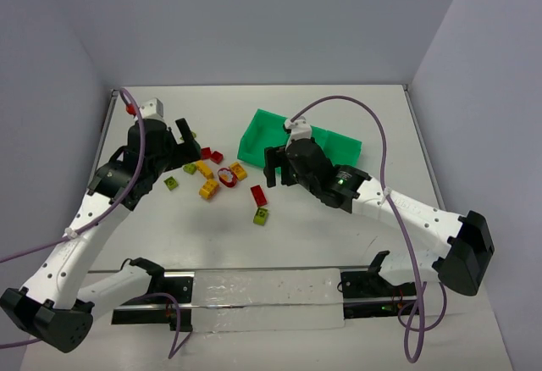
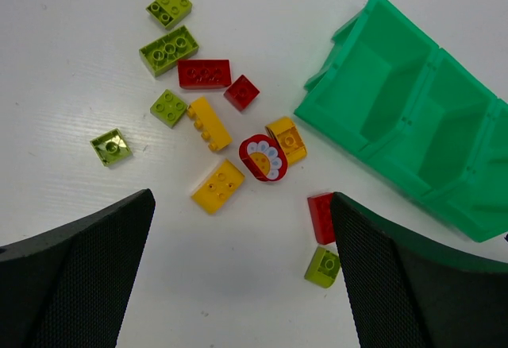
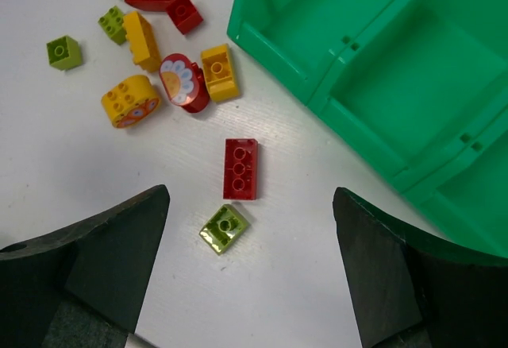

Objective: Sort the legos into containers by color

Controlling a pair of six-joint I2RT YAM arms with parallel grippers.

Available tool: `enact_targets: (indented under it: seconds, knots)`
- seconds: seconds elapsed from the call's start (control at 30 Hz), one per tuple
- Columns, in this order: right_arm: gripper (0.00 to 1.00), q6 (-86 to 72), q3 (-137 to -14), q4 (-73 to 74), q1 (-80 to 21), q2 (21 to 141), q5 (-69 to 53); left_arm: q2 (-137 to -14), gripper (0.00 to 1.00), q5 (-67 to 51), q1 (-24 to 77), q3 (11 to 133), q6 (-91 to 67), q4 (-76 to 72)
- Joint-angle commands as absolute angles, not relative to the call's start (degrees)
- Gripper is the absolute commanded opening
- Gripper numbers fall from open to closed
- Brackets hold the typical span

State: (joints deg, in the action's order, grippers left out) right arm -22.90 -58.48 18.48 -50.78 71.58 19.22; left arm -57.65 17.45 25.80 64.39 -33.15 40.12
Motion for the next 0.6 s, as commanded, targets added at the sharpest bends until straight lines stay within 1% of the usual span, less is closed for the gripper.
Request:
enact_targets:
  seconds: [0.0, 0.17, 0.33, 0.47, 0.57]
  knots:
    - [0.91, -22.94, -58.61, 18.52, -50.8, 70.48, 23.37, -56.7, 0.99, 19.15, 26.02, 67.84, -32.25, 39.11]
    - [0.92, -21.6, -59.76, 18.98, -50.88, 71.29, 21.92, -55.81, 0.99, 19.81, 26.02, 67.59, -32.8, 38.79]
    - [0.91, -20.34, -59.69, 17.96, -50.82, 72.11, 18.18, -55.7, 0.99, 24.13, 26.02, 66.86, -34.35, 40.27]
    - [0.91, -19.67, -62.13, 19.52, -50.74, 77.58, 17.71, -55.44, 0.99, 26.33, 26.02, 67.06, -36.55, 42.93]
    - [0.9, -18.67, -64.22, 19.18, -50.71, 82.66, 13.82, -54.66, 0.99, 25.34, 26.02, 66.17, -36.59, 42.83]
